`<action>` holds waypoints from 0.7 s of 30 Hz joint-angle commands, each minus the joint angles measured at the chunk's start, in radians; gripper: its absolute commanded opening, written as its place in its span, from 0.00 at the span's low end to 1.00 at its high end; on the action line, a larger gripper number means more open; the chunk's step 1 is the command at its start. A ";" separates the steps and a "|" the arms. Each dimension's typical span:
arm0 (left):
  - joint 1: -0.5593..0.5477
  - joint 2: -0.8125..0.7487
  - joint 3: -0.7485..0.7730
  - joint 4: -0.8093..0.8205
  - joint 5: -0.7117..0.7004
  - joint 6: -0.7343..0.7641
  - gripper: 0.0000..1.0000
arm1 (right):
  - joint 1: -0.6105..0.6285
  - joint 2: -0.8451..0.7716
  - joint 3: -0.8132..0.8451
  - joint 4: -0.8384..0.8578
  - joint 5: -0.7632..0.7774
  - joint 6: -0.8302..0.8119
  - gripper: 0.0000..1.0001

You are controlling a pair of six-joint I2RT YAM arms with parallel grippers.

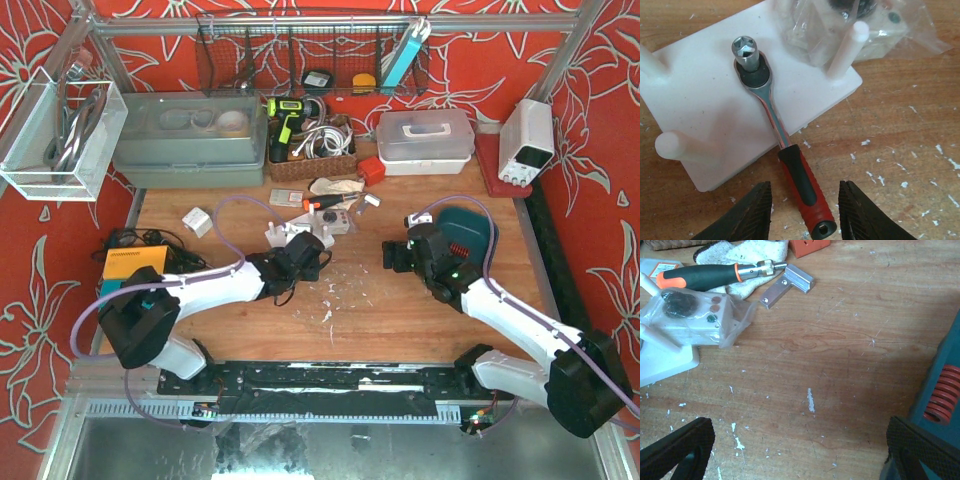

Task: Install the large spring

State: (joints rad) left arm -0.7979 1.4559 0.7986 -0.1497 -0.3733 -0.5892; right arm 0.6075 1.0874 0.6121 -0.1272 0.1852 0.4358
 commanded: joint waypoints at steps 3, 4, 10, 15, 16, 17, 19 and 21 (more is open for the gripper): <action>-0.004 0.057 0.015 -0.006 -0.036 -0.019 0.42 | 0.007 -0.005 -0.018 0.020 0.044 0.002 0.94; -0.005 0.068 0.016 -0.001 -0.033 -0.019 0.43 | 0.007 -0.002 -0.016 0.017 0.044 0.003 0.94; -0.006 0.116 0.024 0.035 -0.006 0.001 0.44 | 0.008 -0.005 -0.016 0.017 0.039 0.001 0.94; -0.006 0.168 0.042 0.046 0.009 0.005 0.43 | 0.009 -0.007 -0.020 0.021 0.037 0.001 0.94; -0.005 0.176 0.045 0.045 0.010 0.004 0.43 | 0.010 -0.004 -0.020 0.023 0.035 0.001 0.94; -0.005 0.185 0.048 0.045 0.011 0.003 0.43 | 0.009 -0.002 -0.018 0.023 0.035 0.001 0.94; -0.005 0.200 0.055 0.044 0.008 0.003 0.43 | 0.009 0.003 -0.016 0.019 0.037 0.000 0.94; -0.005 0.213 0.061 0.040 0.002 0.005 0.43 | 0.010 0.002 -0.015 0.018 0.038 0.000 0.94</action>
State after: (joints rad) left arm -0.7986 1.6417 0.8330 -0.1143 -0.3565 -0.5873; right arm 0.6117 1.0874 0.6037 -0.1188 0.1871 0.4358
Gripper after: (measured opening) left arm 0.426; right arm 0.944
